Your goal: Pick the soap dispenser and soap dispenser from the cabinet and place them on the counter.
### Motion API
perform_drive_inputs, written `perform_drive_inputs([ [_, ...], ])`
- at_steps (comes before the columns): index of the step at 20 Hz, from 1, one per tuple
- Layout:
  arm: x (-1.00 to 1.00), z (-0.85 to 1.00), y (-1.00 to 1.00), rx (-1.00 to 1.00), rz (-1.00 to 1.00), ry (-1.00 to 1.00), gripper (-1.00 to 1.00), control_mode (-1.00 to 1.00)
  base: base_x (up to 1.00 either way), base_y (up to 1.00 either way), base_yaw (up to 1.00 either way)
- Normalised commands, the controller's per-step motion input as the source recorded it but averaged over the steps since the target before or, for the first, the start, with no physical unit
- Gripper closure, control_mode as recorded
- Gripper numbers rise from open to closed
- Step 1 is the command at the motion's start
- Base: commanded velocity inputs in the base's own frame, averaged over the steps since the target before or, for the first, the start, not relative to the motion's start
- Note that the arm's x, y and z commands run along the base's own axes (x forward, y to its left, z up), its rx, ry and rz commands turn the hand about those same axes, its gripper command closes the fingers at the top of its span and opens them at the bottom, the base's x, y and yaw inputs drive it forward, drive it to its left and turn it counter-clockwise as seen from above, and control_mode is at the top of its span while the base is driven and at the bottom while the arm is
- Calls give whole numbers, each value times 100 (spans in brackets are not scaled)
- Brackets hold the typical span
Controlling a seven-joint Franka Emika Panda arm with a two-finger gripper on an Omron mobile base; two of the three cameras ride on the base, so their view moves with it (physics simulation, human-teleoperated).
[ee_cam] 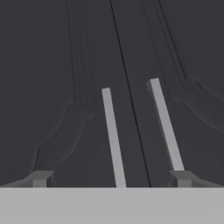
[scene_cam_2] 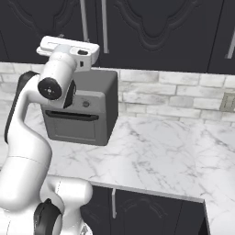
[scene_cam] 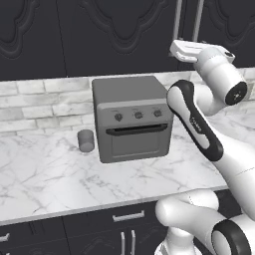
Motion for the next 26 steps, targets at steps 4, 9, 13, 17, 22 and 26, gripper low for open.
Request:
perform_drive_inputs([
  [4,12,0,0,0,0,0,-100,-100,0,0,0],
  [9,26,-1,0,-2,-1,6,-100,-100,0,0,0],
  [13,28,-2,0,-5,-4,12,-100,-100,0,0,0],
  [17,36,-2,0,-4,-3,10,-100,-100,0,0,0],
  [22,49,-5,7,-4,-3,7,-100,-100,0,0,0],
  [26,51,-10,16,-5,-2,6,-100,-100,0,0,0],
])
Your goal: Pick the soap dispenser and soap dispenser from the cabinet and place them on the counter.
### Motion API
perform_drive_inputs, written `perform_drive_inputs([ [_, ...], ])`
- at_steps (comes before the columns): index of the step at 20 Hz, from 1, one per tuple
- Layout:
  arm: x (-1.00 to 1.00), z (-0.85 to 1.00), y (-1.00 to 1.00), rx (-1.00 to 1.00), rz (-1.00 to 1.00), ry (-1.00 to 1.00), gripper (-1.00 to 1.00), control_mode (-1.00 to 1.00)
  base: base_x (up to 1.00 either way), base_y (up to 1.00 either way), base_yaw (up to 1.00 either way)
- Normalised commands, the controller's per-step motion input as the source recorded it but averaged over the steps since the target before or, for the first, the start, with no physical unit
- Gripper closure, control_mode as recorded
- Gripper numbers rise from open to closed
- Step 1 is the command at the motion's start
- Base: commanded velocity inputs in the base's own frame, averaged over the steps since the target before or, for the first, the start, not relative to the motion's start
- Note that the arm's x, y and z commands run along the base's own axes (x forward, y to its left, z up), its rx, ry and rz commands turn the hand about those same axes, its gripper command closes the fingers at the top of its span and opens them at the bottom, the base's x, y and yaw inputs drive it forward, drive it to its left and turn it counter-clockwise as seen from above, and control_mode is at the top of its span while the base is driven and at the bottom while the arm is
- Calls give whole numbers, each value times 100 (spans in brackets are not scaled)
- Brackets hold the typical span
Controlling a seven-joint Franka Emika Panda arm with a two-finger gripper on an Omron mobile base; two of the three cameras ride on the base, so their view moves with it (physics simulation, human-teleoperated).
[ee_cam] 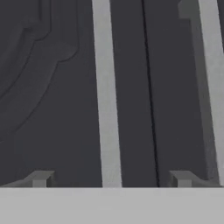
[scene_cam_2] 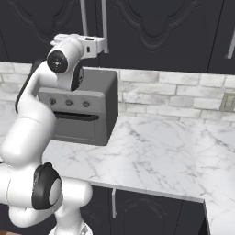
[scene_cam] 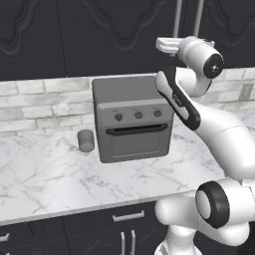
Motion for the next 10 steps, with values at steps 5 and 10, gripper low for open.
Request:
perform_drive_inputs([
  [5,54,-11,9,-4,-1,8,-100,-100,0,0,0],
  [10,56,-12,1,-1,0,9,-100,-100,0,0,0],
])
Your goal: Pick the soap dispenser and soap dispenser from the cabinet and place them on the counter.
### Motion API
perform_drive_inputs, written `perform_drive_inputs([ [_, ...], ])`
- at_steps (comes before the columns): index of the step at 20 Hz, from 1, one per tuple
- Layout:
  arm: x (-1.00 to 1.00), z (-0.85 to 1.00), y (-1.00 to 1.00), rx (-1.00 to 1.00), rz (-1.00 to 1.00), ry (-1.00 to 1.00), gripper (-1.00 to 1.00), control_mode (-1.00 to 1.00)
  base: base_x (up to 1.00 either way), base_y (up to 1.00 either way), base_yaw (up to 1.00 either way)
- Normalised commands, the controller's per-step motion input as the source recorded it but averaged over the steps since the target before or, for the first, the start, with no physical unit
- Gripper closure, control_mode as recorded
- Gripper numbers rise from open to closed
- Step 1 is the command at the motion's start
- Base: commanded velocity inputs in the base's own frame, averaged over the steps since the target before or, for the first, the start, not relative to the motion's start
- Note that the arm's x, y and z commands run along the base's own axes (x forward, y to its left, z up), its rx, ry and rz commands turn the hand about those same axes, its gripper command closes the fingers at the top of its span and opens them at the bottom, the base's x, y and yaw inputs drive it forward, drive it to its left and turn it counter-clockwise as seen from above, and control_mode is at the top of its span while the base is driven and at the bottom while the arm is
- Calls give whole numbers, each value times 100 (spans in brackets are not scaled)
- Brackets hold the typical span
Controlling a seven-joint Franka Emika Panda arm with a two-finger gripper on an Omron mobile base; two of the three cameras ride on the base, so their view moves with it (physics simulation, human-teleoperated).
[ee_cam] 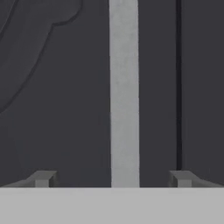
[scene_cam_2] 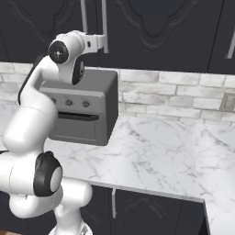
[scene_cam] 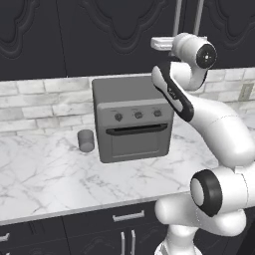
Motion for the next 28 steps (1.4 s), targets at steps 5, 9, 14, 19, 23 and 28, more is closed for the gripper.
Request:
perform_drive_inputs([
  [5,52,-11,0,-1,0,9,-100,-100,0,0,0],
  [9,26,-8,0,-2,0,3,100,-100,0,0,0],
  [14,1,0,0,0,0,0,100,-100,0,0,0],
  [19,0,0,0,0,0,0,100,-100,0,0,0],
  [23,0,0,0,0,0,0,100,-100,0,0,0],
  [28,0,4,0,0,0,0,100,-100,0,0,0],
])
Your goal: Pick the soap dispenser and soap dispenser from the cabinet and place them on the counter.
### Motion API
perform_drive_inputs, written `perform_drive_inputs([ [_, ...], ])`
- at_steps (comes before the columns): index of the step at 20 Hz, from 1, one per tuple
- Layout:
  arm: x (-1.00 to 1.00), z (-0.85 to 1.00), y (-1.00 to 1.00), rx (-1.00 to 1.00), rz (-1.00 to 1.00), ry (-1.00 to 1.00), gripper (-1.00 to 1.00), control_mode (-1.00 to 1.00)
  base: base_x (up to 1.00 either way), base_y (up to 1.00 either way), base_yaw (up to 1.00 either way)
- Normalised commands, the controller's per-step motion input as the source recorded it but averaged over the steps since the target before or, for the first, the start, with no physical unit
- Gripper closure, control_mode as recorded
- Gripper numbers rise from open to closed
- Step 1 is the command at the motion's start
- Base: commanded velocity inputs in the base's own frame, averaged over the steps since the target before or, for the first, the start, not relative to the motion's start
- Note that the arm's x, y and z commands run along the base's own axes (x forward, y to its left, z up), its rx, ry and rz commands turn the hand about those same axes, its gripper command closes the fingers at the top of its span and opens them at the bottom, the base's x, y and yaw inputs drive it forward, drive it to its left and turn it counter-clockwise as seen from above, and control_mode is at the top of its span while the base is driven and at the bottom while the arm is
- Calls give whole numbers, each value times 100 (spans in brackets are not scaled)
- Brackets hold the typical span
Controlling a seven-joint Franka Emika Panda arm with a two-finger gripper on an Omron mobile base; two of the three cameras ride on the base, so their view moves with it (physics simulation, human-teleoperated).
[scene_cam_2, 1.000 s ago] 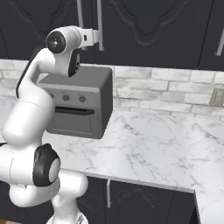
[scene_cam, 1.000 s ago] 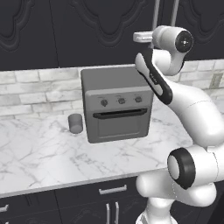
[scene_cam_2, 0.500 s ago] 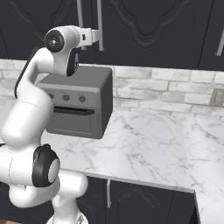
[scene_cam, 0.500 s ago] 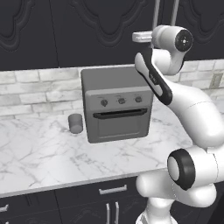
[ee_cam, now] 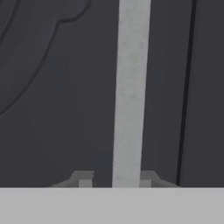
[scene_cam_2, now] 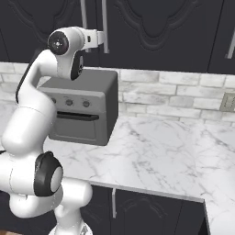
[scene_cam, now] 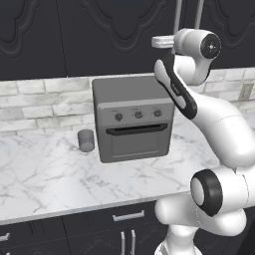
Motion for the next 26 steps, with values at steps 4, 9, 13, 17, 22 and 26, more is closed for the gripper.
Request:
perform_drive_inputs([
  [4,-4,19,0,0,0,0,100,-100,0,0,0],
  [9,-14,25,0,0,-1,0,100,-100,0,0,0],
  [13,-26,33,0,0,-3,-2,100,-100,0,0,0],
  [17,-45,37,-3,-1,-5,-2,100,-100,0,0,0],
  [22,-57,41,-5,-2,-7,-4,100,-100,0,0,0],
  [26,-59,51,-3,-5,-7,-3,100,-100,0,0,0],
])
